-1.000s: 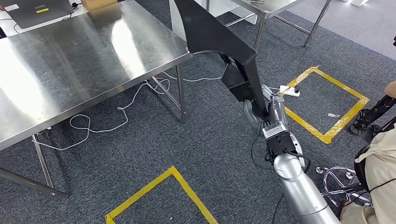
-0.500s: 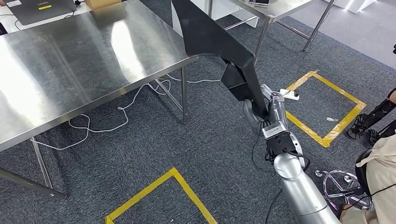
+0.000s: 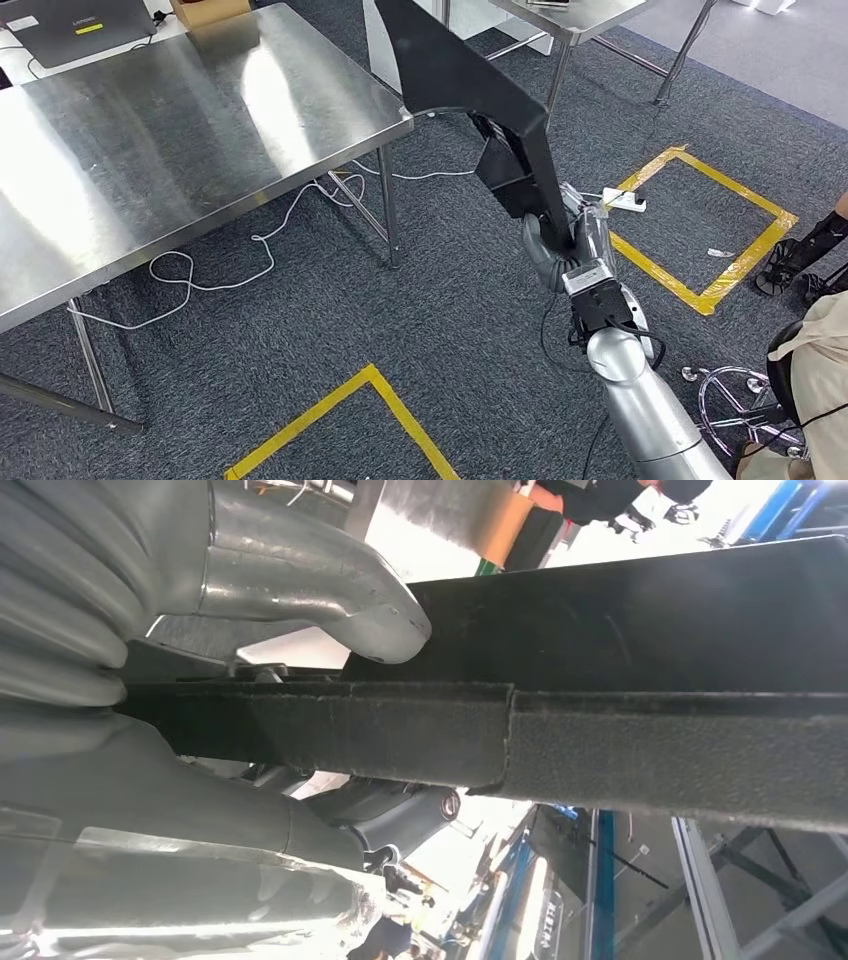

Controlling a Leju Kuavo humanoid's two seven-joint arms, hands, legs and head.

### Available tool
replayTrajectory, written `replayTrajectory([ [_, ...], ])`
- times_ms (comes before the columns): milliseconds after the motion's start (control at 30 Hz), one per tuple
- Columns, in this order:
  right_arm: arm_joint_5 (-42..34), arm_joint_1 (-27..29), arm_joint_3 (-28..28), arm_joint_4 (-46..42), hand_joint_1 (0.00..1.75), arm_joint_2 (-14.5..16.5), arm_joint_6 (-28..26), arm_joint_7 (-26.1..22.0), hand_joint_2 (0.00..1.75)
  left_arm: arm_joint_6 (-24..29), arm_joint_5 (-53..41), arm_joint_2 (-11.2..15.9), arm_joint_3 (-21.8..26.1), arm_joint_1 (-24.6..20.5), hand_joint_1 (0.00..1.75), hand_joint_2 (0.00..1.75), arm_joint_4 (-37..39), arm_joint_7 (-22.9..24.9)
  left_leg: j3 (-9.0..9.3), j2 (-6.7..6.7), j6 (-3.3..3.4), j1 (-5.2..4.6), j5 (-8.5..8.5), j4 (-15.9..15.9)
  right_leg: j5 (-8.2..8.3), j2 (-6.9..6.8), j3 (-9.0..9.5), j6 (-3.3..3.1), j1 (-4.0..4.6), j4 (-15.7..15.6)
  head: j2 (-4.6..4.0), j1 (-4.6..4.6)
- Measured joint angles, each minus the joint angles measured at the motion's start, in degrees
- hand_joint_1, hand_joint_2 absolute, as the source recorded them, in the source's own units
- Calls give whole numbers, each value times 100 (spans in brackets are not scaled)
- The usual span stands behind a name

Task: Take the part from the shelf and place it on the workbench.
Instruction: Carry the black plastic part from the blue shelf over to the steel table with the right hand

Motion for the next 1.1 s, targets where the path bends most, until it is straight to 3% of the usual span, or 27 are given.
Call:
replayTrajectory([
  [33, -1, 1, 4, 0, 175, 2, 5, 0, 175, 2, 0, -1, 5, 3, 0, 0, 0, 1, -192, 1, -11, 2, -98, 331, -8, 0, 4, -10, 11, 1, 0, -1],
  [67, -2, 2, 9, 0, 175, 4, 10, 0, 175, 4, 0, -1, 11, 5, 0, 0, 0, 3, -308, 2, -12, 2, -94, 493, -15, 2, 11, -19, 20, 1, 0, -1],
  [100, -2, 3, 15, 0, 175, 5, 15, 1, 175, 5, 0, -1, 15, 7, 0, 0, 0, 5, -311, 3, -2, 2, 31, 426, -25, 6, 26, -25, 28, 2, 0, -1],
  [167, -2, 3, 24, -1, 175, 5, 18, 7, 175, 5, -3, 4, 17, 6, 0, 0, 0, 9, -15, 3, 56, -2, 485, -278, -52, 19, 74, -24, 37, 2, 0, 0],
  [233, -4, 2, 27, -2, 175, -3, 19, 13, 175, 3, -10, 10, 18, 1, 0, 0, 0, 13, 304, 7, 122, -25, 748, -954, -86, 29, 98, 10, 71, 7, 0, 2],
  [400, -33, 33, 22, -21, 175, -51, 17, 13, 175, -3, -18, 5, 19, 1, 0, 0, 0, 18, 447, 13, 269, -59, 776, -1223, -173, 21, 40, 143, 86, 105, 0, 8],
  [433, -38, 33, 20, -28, 175, -66, 16, 13, 175, -7, -20, 2, 19, 0, 0, 0, 0, 18, 481, 17, 303, -46, 791, -1263, -267, 16, -64, 146, 85, 310, 0, 12],
  [500, -44, 47, 15, -32, 175, -89, 16, 14, 175, -14, -27, -1, 19, -3, 0, 0, 0, 18, 514, 20, 345, -39, 786, -1288, -553, 11, -461, 125, 68, 1043, 0, 17],
  [567, -51, 86, 14, -33, 175, -98, 16, 15, 175, -18, -36, -4, 19, -1, 0, 0, 0, 19, 528, 14, 350, -41, 763, -1284, -711, 11, -831, 161, 55, 1653, 0, 17],
  [600, -53, 102, 13, -33, 175, -99, 15, 15, 175, -19, -45, -9, 18, 1, 0, 0, 0, 19, 542, 7, 341, -39, 749, -1282, -653, 10, -863, 211, 47, 1654, 0, 17],
  [633, -54, 111, 10, -35, 175, -99, 13, 15, 175, -20, -57, -16, 18, 2, 0, 0, 0, 20, 567, -1, 323, -34, 728, -1279, -501, 6, -762, 275, 32, 1400, 0, 18],
  [700, -55, 115, 1, -44, 175, -99, 9, 15, 175, -21, -81, -25, 17, 3, 0, 0, 0, 21, 625, -13, 265, -37, 668, -1258, -138, -14, -374, 371, -4, 574, 0, 19],
  [767, -54, 125, -11, -58, 175, -97, 2, 17, 175, -21, -93, -21, 16, 2, 0, 0, 0, 21, 652, -16, 196, -60, 604, -1228, 33, -23, -128, 325, -8, 93, 0, 15],
  [867, -41, 153, -28, -78, 175, -92, -12, 30, 175, -22, -102, -15, 14, 1, 0, 0, 0, 21, 658, -9, 123, -44, 546, -1203, 27, -3, -82, 169, 5, 48, 0, 5],
  [933, -24, 158, -37, -98, 175, -91, -16, 32, 175, -23, -103, -13, 13, -1, 0, 0, 0, 21, 556, 2, 67, -15, 379, -940, 6, 6, -44, 82, -12, 39, 0, 0],
  [967, -15, 158, -40, -106, 175, -89, -16, 33, 175, -24, -105, -13, 13, -2, 0, 0, 0, 21, 420, 6, 41, -5, 231, -651, -8, 7, -22, 44, -16, 36, 0, -3],
  [1033, -3, 161, -43, -110, 175, -84, -16, 33, 175, -24, -109, -15, 13, 1, 0, 0, 0, 21, -42, 9, 12, -1, -98, 176, -40, 6, 6, -17, 7, 37, 0, -5],
  [1067, 2, 163, -42, -109, 175, -80, -16, 33, 175, -24, -111, -14, 13, 3, 0, 0, 0, 22, -252, 9, 10, -1, -169, 490, -55, 6, 19, -36, 19, 38, 0, -6],
  [1100, 5, 164, -42, -109, 175, -78, -16, 33, 175, -24, -111, -14, 13, 5, 0, 0, 0, 22, -389, 9, 16, -1, -136, 636, -72, 9, 36, -49, 30, 38, 0, -5],
])
